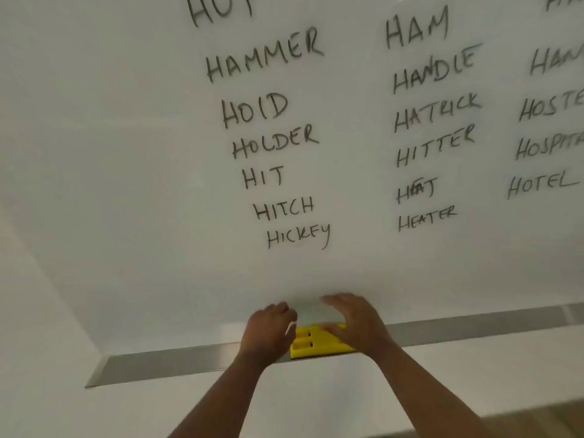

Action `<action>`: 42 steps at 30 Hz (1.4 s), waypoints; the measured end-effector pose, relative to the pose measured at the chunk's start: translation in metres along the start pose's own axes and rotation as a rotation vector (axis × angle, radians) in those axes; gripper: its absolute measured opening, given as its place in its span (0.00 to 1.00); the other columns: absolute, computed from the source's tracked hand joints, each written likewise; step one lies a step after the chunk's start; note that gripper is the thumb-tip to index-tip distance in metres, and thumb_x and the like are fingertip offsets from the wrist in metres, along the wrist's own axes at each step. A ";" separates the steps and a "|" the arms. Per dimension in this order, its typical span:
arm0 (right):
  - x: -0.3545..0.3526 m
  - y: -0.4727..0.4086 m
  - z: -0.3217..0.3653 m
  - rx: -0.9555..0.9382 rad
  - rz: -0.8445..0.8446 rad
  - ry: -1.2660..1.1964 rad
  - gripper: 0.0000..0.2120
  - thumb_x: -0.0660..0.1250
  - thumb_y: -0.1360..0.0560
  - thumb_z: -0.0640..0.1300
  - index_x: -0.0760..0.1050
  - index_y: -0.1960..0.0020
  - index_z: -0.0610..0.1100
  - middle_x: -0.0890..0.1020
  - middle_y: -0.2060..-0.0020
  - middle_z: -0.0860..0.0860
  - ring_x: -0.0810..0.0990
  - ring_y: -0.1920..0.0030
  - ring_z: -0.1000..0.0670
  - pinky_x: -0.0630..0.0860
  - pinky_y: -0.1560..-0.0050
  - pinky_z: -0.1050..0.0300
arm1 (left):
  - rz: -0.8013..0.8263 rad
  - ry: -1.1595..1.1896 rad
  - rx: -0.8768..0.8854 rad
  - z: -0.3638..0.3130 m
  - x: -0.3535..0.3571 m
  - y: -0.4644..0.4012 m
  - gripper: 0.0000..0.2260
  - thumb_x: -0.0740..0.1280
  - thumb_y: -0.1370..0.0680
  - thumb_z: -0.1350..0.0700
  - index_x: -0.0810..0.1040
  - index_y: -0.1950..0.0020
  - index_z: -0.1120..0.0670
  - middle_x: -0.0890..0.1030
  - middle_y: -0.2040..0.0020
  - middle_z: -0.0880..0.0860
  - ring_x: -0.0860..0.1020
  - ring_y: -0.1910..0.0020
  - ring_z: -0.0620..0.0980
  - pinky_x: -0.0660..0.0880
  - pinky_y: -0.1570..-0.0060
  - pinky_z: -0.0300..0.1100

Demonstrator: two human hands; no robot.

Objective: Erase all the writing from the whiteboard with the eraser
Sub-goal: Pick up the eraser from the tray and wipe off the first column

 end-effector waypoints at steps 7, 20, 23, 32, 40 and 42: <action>0.070 0.015 -0.026 0.120 0.463 0.084 0.32 0.62 0.32 0.64 0.69 0.33 0.48 0.74 0.37 0.51 0.73 0.38 0.49 0.67 0.42 0.57 | 0.474 -0.036 -0.145 0.008 0.077 0.012 0.19 0.62 0.22 0.47 0.70 0.32 0.50 0.69 0.35 0.51 0.68 0.36 0.51 0.69 0.44 0.45; 0.079 0.021 -0.029 0.161 0.439 0.141 0.18 0.62 0.24 0.48 0.70 0.34 0.46 0.70 0.37 0.52 0.68 0.38 0.50 0.68 0.45 0.56 | 0.430 0.029 -0.171 0.000 0.100 0.002 0.17 0.64 0.22 0.48 0.70 0.35 0.52 0.68 0.38 0.51 0.69 0.39 0.51 0.70 0.49 0.45; 0.079 0.023 -0.030 0.158 0.412 0.118 0.19 0.61 0.24 0.47 0.69 0.34 0.47 0.70 0.37 0.52 0.67 0.37 0.51 0.68 0.44 0.56 | 0.408 0.133 -0.197 0.006 0.101 0.004 0.18 0.64 0.22 0.49 0.71 0.34 0.50 0.69 0.37 0.49 0.69 0.39 0.49 0.71 0.47 0.44; 0.069 0.023 -0.025 0.082 0.260 0.058 0.22 0.62 0.29 0.53 0.72 0.36 0.47 0.75 0.40 0.49 0.74 0.41 0.47 0.74 0.50 0.51 | 0.357 0.092 -0.111 0.005 0.099 0.003 0.17 0.60 0.20 0.51 0.67 0.31 0.52 0.68 0.36 0.51 0.67 0.38 0.50 0.71 0.47 0.45; 0.031 0.026 -0.005 -0.037 0.073 -0.015 0.32 0.63 0.32 0.59 0.63 0.31 0.49 0.76 0.40 0.51 0.71 0.43 0.55 0.72 0.48 0.60 | 0.017 -0.004 0.279 -0.018 0.053 0.000 0.26 0.78 0.39 0.45 0.70 0.47 0.48 0.78 0.56 0.44 0.75 0.63 0.42 0.69 0.77 0.32; 0.018 0.021 0.002 -0.052 0.024 0.007 0.32 0.64 0.31 0.58 0.62 0.30 0.47 0.76 0.41 0.52 0.72 0.45 0.54 0.74 0.50 0.59 | -0.098 -0.032 0.341 -0.026 0.027 -0.005 0.15 0.66 0.29 0.46 0.70 0.46 0.49 0.76 0.54 0.44 0.72 0.60 0.43 0.71 0.74 0.34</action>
Point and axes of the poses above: each hand's wrist, its own y-axis away from the middle knuckle, its own x-axis out of the palm, z = x × y, the point moved 9 cm from there along -y, towards the middle knuckle
